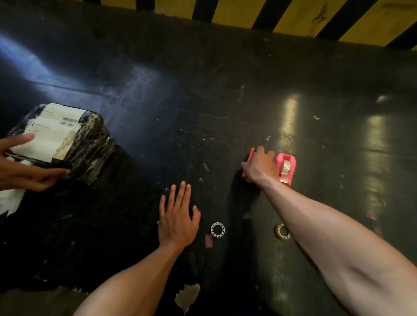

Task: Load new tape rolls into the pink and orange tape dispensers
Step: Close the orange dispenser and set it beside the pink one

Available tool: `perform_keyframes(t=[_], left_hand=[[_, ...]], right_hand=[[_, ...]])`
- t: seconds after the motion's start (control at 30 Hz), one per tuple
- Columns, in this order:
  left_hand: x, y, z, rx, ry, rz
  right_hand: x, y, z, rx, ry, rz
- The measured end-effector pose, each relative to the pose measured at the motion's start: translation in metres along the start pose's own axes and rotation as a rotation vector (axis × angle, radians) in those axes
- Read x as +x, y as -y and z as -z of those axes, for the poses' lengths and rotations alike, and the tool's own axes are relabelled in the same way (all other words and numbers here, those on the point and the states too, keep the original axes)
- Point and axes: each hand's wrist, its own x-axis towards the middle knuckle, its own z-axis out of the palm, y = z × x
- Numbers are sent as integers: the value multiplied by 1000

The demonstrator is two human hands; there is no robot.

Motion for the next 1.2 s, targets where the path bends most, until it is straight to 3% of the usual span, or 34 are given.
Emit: perform_keyframes(t=[0.17,0.37,0.43,0.5,0.6,0.77,0.87,0.97,1.2], left_hand=[[1,1,0,-13,8,-1],[-2,3,4,-65,7,-35],[-2,6,5,-125,-13,-65],[0,9,8,-191,1,-93],[2,6,21,-261,99,-218],[-1,-12,41,-43,401,-558],[-1,-15,44,51,409,-648],[10,-16,49,4,332,-599],[71,-12,72,-127,163,-236]], right_hand=[[-14,-4,4,33,31,76],[-50,-26,19,-16,-127,229],[-59,-45,21,-72,-20,239],[-70,-65,24,-175,200,200],[-85,-88,25,-376,424,117],[-104,-99,19,-527,484,67],[-108,-93,12,-497,482,126],[-105,-72,5,-419,500,178],[-72,0,-7,-166,381,422]])
